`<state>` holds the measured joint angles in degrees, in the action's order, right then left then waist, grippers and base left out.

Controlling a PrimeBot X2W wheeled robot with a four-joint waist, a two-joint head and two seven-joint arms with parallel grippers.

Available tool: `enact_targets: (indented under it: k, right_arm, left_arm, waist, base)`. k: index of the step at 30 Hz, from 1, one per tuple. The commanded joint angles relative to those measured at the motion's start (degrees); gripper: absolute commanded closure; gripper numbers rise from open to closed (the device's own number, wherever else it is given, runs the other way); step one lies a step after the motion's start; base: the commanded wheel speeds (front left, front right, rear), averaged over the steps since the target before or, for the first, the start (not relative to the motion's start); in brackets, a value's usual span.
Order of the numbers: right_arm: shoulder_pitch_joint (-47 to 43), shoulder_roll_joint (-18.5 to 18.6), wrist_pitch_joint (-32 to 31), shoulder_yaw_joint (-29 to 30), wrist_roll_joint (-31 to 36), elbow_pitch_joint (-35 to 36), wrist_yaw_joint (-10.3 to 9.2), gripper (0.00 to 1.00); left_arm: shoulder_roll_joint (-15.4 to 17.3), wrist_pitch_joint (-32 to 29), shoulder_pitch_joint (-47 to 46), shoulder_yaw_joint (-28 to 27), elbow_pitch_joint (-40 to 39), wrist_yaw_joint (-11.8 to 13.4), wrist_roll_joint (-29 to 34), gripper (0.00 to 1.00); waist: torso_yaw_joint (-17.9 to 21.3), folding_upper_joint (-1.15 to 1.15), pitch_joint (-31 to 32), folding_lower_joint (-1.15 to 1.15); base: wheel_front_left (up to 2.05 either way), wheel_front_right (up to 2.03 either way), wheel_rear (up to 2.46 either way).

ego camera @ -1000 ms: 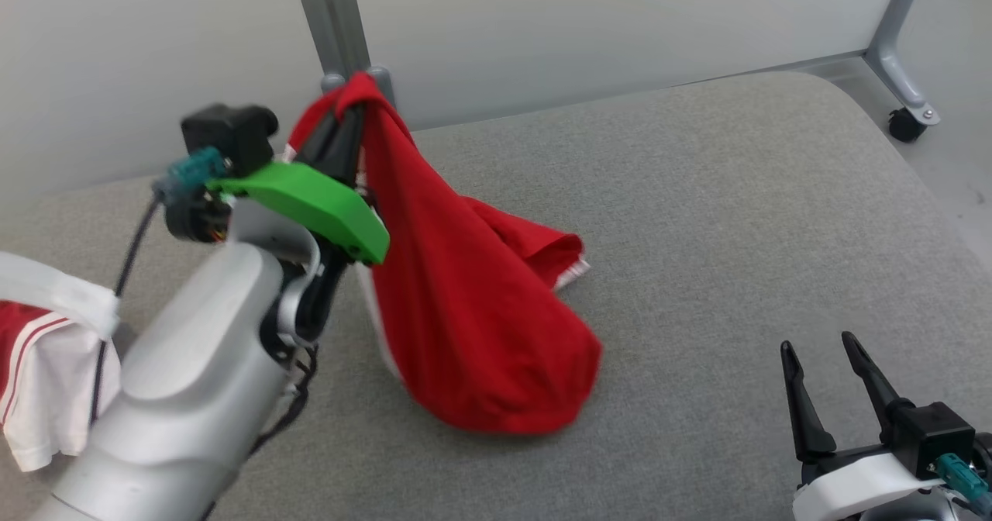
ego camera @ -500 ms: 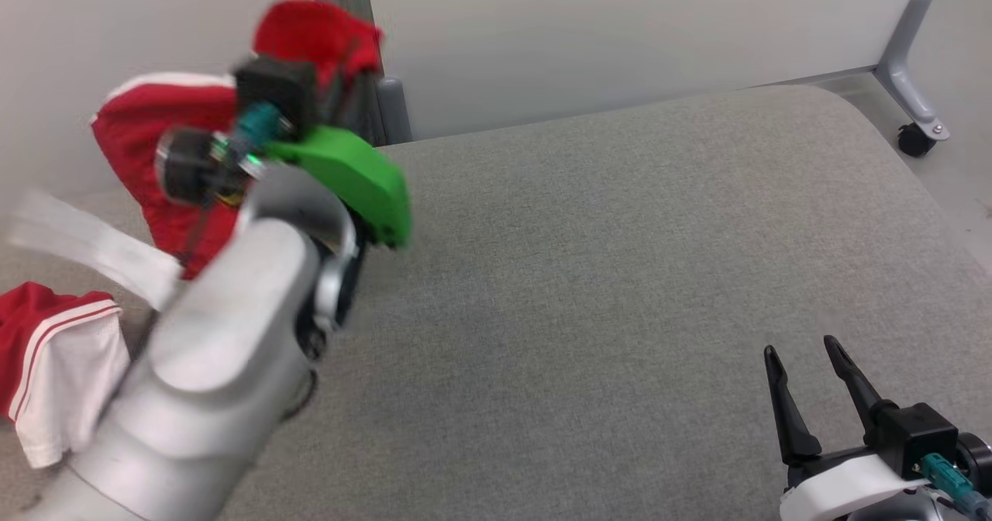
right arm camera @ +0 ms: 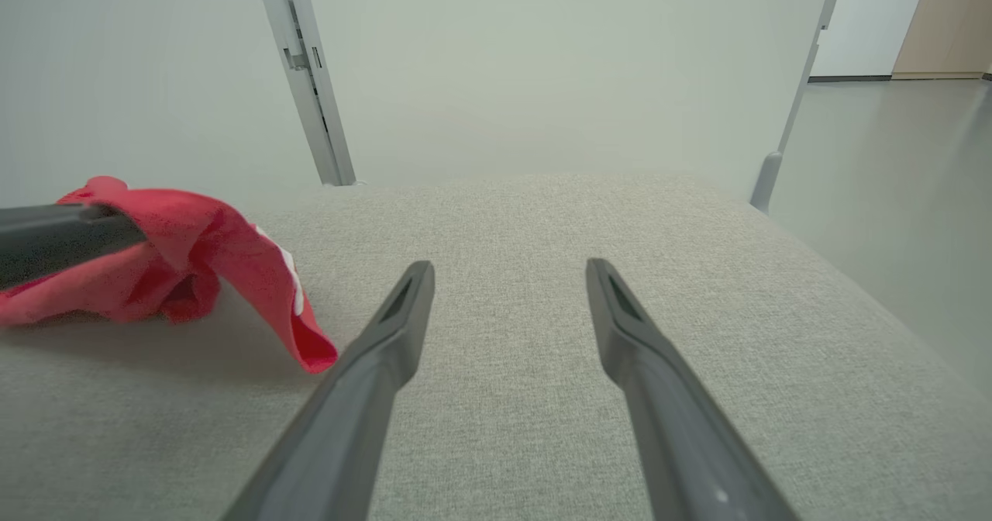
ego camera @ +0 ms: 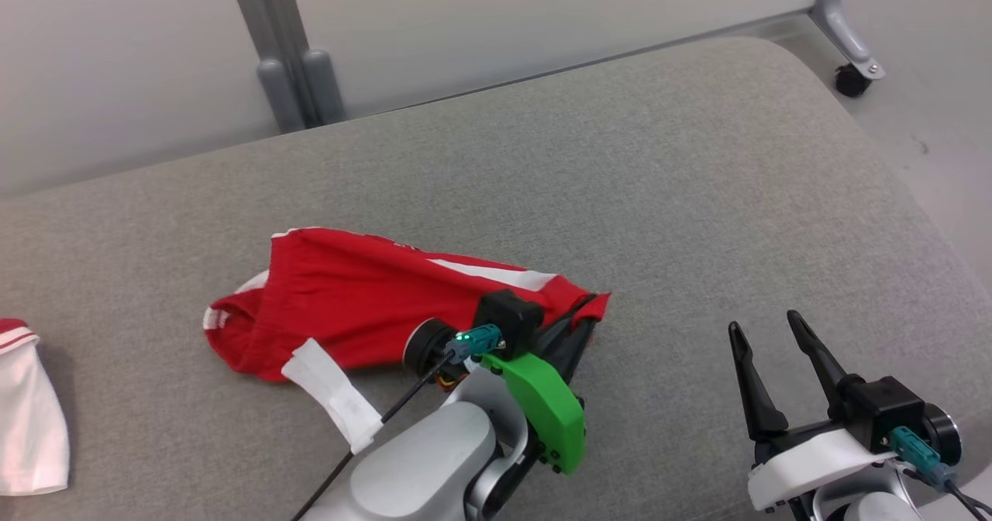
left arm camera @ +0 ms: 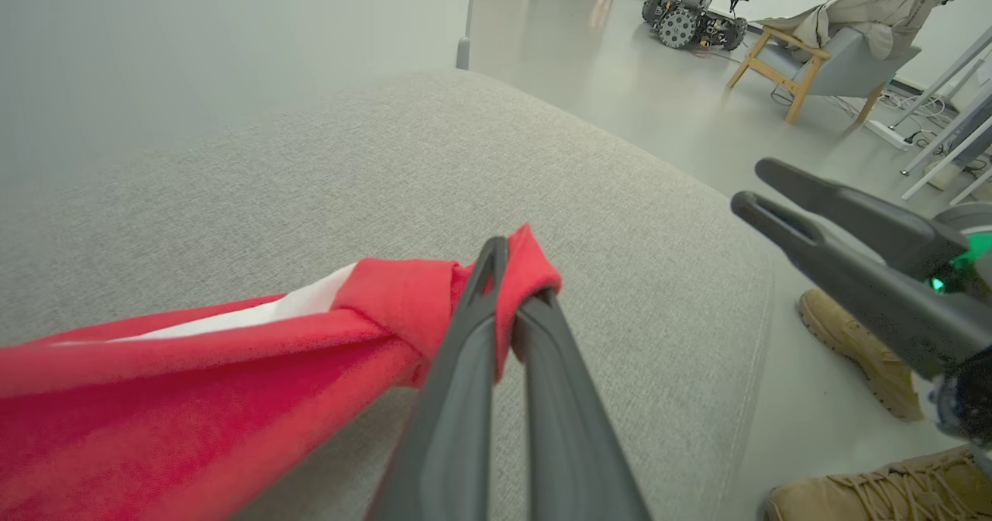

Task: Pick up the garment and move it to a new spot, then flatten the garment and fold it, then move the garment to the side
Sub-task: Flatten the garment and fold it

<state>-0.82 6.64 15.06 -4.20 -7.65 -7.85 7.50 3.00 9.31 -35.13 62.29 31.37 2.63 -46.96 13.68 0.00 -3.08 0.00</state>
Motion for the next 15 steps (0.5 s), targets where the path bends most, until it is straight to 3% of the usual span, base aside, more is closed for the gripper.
enact_targets:
  k: [1,2,3,8,10,13,15]
  right_arm:
    - [0.5,0.0,0.2,0.3,-0.5,-0.3,-0.02,0.00]
    - [0.4,-0.1,0.2,0.6,-0.4,-0.4,-0.02,0.00]
    - [0.3,-0.2,0.2,0.8,-0.5,-0.5,-0.02,0.00]
    - [0.3,-0.5,0.2,1.7,-0.3,-0.5,-0.02,0.00]
    - [0.3,-0.7,0.2,2.2,-0.4,-0.4,-0.02,0.00]
    - [0.0,-0.9,0.2,2.8,-0.2,-0.2,-0.02,0.00]
    - [-0.6,-1.0,0.2,3.4,-0.1,-0.1,-0.02,0.00]
  left_arm:
    - [0.0,2.0,-1.4,0.6,-1.2,-0.1,-1.8,0.88]
    - [0.0,3.6,-1.8,1.6,-2.7,-0.3,-2.3,0.53]
    - [0.0,4.4,-1.8,2.5,-4.0,-0.9,-3.5,0.00]
    - [0.1,3.4,-0.5,8.6,-9.4,-5.4,-13.5,0.00]
    - [0.0,1.5,-1.3,10.0,-10.0,-6.3,-14.4,0.00]
    - [0.1,-0.1,-2.0,10.7,-9.9,-5.3,-14.5,0.00]
    - [0.0,-0.1,-3.0,10.4,-9.3,-3.0,-14.4,0.00]
  waist:
    - [2.6,0.00,-2.6,0.00]
    - [2.9,0.00,-2.9,0.00]
    - [3.0,0.00,-3.1,0.00]
    - [3.6,0.00,-3.8,0.00]
    - [3.4,0.00,-3.9,0.00]
    - [3.1,0.00,-3.5,0.00]
    - [2.6,0.00,-3.0,0.00]
  base:
    - [0.00,0.00,0.00]
    - [0.00,0.00,0.00]
    - [0.00,0.00,0.00]
    - [0.00,0.00,0.00]
    - [0.00,0.00,0.00]
    - [0.00,0.00,0.00]
    - [0.00,0.00,0.00]
